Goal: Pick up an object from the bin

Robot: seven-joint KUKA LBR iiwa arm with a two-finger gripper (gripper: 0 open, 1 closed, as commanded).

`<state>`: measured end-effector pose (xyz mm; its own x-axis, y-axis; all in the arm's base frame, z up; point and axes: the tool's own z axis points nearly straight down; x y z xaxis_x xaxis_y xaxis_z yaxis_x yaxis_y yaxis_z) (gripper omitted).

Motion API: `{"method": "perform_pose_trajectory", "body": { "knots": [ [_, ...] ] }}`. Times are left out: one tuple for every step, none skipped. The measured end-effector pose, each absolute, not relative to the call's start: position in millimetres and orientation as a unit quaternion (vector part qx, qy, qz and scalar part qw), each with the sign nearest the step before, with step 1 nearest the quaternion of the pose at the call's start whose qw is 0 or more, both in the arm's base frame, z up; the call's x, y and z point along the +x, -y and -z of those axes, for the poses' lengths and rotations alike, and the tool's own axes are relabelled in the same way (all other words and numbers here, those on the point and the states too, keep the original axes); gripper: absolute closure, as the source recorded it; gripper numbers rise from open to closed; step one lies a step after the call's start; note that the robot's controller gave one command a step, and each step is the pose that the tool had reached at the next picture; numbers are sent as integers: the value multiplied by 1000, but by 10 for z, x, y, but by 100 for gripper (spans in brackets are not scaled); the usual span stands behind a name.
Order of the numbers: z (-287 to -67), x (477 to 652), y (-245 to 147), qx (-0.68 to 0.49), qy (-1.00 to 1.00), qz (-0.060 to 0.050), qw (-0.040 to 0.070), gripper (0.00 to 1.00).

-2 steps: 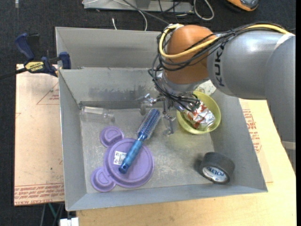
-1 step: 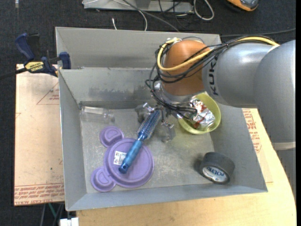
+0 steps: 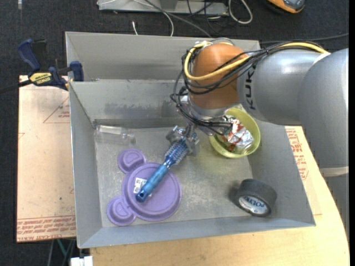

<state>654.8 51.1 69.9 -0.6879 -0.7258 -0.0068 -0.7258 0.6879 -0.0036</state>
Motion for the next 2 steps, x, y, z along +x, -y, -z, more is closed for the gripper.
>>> {"method": "perform_pose_trajectory", "body": {
  "knots": [
    [-699, 6561, -512, -400, -916, 0, 4, 100],
    [-1049, 6538, -516, -400, -916, -1, 0, 100]
  ]
}}
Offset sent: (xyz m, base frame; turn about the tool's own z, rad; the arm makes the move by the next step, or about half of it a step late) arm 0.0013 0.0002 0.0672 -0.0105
